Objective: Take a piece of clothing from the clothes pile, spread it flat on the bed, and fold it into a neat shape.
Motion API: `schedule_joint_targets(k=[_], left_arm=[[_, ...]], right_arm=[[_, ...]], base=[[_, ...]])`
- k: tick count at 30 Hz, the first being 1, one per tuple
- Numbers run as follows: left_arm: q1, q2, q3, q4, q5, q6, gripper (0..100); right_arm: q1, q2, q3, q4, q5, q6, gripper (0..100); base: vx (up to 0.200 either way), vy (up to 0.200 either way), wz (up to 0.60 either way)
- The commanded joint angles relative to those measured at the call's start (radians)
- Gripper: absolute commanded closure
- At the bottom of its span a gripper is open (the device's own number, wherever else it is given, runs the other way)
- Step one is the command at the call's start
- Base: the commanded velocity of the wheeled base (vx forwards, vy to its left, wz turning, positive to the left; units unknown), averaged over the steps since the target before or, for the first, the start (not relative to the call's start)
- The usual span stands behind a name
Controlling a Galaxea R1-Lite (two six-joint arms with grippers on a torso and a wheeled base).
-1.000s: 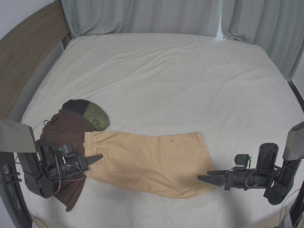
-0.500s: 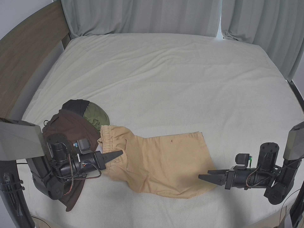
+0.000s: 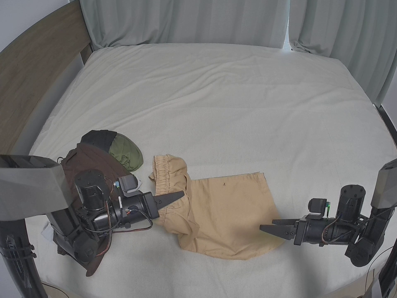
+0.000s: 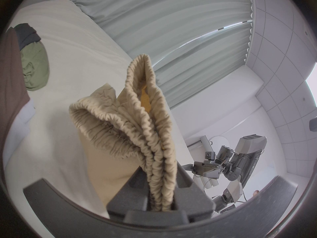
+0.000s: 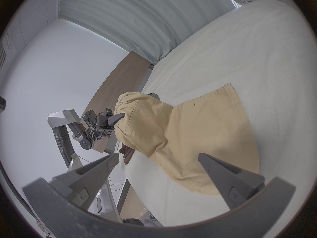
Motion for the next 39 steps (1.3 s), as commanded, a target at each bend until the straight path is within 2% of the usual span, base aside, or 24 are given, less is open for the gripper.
schedule_joint_targets(k=[1, 8, 20, 25, 33, 39], left_arm=[[-0.033, 0.010, -0.029, -0.001, 0.013, -0.005, 100], [-0.073, 0.020, -0.070, -0.001, 0.021, -0.053, 100], [-0.121, 0.038, -0.084, -0.001, 0.021, -0.067, 100], [-0.136, 0.041, -0.106, -0.001, 0.019, -0.116, 100], [-0.200, 0.116, -0.173, -0.001, 0.021, -0.133, 100], [-0.225, 0.170, -0.219, -0.001, 0.022, -0.160, 100]], right_arm=[[0.001, -0.017, -0.003, 0.001, 0.001, 0.000, 0], [-0.005, -0.027, -0.003, -0.001, 0.001, 0.000, 0], [-0.021, -0.038, -0.026, -0.001, -0.002, 0.002, 0], [-0.036, -0.037, -0.055, 0.001, -0.038, 0.002, 0], [-0.127, -0.029, -0.092, 0.001, -0.061, -0.026, 0], [-0.150, -0.033, -0.097, 0.001, -0.061, -0.031, 0]], base=[[0.000, 0.000, 0.00], [0.000, 0.000, 0.00], [0.000, 0.000, 0.00], [0.000, 0.000, 0.00], [0.000, 0.000, 0.00], [0.000, 0.000, 0.00]])
